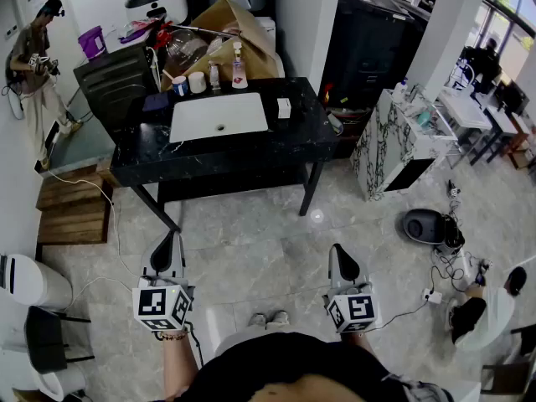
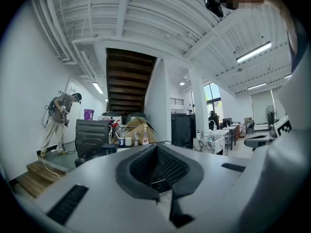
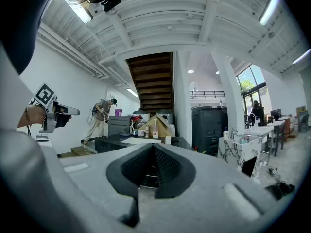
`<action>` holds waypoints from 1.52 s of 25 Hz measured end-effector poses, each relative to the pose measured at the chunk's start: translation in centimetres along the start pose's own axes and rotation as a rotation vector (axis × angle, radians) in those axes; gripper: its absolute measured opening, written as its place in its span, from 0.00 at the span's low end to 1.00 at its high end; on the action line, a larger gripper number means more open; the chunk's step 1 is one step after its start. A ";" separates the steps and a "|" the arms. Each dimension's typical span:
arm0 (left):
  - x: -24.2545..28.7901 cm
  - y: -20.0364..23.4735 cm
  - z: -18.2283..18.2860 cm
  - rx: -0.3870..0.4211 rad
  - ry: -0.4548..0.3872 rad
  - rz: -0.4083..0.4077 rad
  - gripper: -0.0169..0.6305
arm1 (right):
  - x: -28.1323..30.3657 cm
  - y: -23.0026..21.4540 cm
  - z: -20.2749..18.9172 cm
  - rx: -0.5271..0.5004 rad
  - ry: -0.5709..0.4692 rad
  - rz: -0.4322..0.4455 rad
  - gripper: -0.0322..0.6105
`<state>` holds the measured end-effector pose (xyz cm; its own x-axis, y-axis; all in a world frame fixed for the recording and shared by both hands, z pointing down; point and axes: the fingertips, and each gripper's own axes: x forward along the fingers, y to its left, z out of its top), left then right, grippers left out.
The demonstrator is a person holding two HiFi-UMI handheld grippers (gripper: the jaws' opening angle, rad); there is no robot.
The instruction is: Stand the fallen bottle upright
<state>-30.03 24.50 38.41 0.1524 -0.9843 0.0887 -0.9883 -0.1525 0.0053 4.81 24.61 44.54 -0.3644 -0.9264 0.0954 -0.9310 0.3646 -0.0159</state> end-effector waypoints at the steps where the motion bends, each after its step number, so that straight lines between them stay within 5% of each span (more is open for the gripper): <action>1: 0.1 -0.1 -0.3 0.012 0.008 0.001 0.03 | 0.0 -0.1 -0.1 0.000 0.000 -0.002 0.05; 14: 0.7 -3.6 -3.9 -0.043 0.093 -0.069 0.03 | 0.5 -1.0 0.0 0.015 -0.004 -0.013 0.05; 23: 2.5 -5.7 -3.4 0.060 0.090 -0.098 0.03 | 0.7 -2.3 -0.4 0.061 -0.021 -0.019 0.06; 27: 3.7 -7.7 -3.7 0.038 0.088 -0.152 0.04 | 0.5 -3.0 -0.2 0.072 -0.017 -0.031 0.05; 30: 4.7 -9.1 -4.0 0.046 0.106 -0.182 0.25 | 0.1 -4.1 -0.4 0.069 -0.008 -0.052 0.05; 38: 6.4 -11.2 -4.6 0.054 0.146 -0.185 0.48 | 0.3 -6.9 -1.5 0.066 0.012 -0.055 0.05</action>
<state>-18.02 20.26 43.46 0.3246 -0.9165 0.2339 -0.9410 -0.3378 -0.0178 11.14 21.98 46.19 -0.3123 -0.9436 0.1100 -0.9492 0.3053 -0.0761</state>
